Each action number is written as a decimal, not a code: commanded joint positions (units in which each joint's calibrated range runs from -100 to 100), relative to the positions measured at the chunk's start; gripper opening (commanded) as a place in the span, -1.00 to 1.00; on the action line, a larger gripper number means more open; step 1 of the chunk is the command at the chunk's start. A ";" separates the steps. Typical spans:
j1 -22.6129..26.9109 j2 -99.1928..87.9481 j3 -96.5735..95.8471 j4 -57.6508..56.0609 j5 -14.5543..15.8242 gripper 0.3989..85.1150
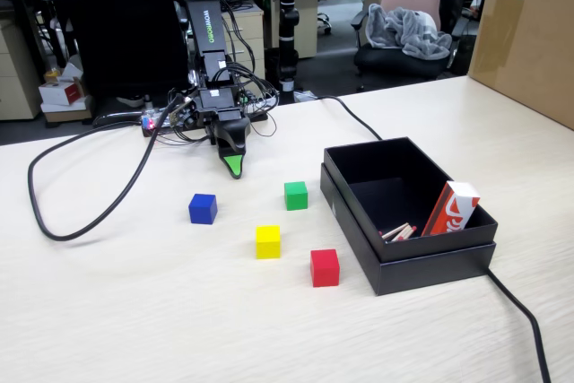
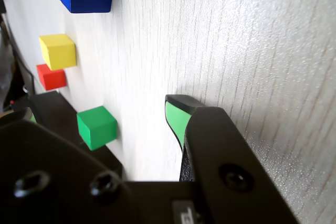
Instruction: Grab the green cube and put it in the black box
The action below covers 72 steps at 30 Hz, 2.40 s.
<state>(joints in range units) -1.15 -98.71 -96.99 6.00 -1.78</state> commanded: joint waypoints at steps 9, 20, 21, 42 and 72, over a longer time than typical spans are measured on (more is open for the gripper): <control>0.00 0.20 -0.47 -2.07 -0.10 0.14; 0.00 0.20 -0.47 -2.07 -0.10 0.14; 0.00 0.20 -0.47 -2.07 -0.10 0.14; 5.27 0.31 1.97 -4.75 -0.68 0.11; 10.31 73.86 77.22 -43.71 15.82 0.06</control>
<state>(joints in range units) 8.82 -26.21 -23.96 -37.44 13.80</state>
